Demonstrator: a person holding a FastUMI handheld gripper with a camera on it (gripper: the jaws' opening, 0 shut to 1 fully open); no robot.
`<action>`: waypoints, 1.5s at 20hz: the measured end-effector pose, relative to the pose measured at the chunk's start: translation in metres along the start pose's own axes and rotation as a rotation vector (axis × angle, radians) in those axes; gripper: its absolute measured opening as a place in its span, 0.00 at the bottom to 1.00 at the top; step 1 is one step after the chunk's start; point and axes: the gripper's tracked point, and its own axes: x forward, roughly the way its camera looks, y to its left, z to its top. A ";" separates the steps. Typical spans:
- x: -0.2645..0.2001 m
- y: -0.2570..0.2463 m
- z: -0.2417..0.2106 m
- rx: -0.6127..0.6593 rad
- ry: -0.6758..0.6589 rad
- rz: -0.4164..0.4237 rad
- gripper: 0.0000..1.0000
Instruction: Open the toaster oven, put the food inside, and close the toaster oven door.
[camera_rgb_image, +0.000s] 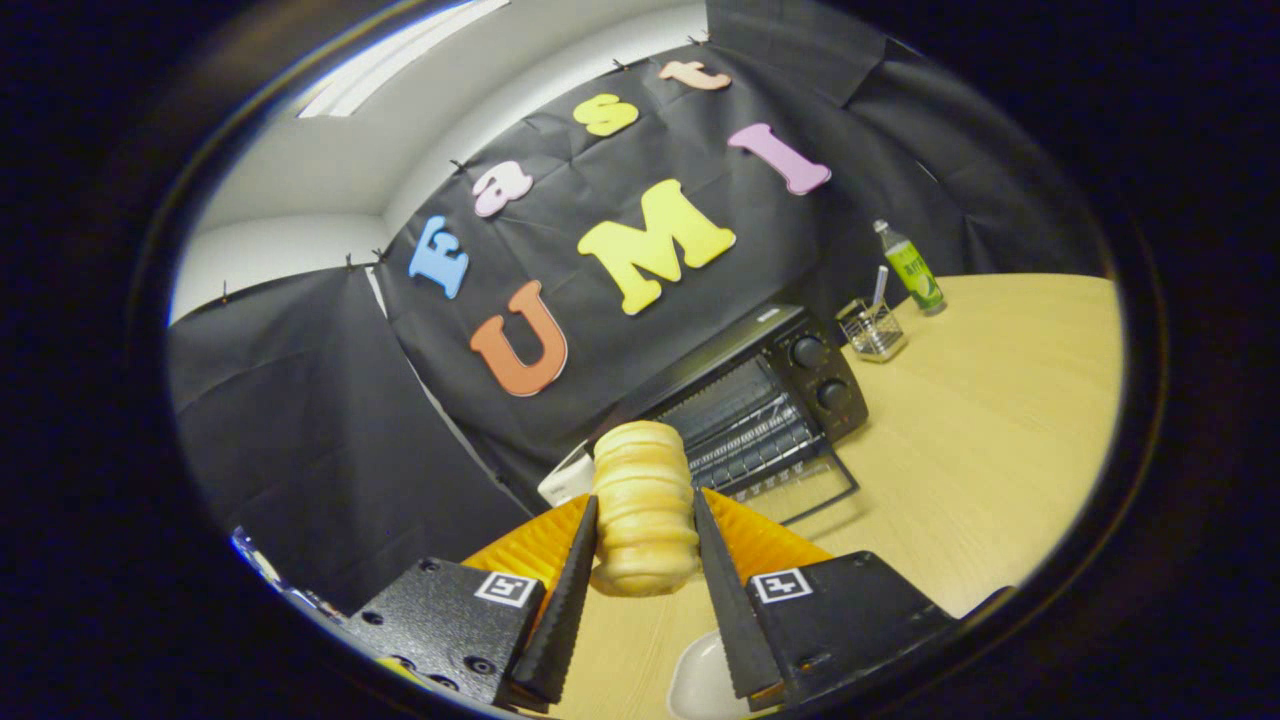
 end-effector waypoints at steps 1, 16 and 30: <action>0.010 0.000 -0.002 -0.029 0.012 0.001 0.64; 0.178 -0.074 -0.021 -0.018 0.161 -0.188 0.65; 0.243 -0.093 -0.013 0.057 0.172 -0.212 0.72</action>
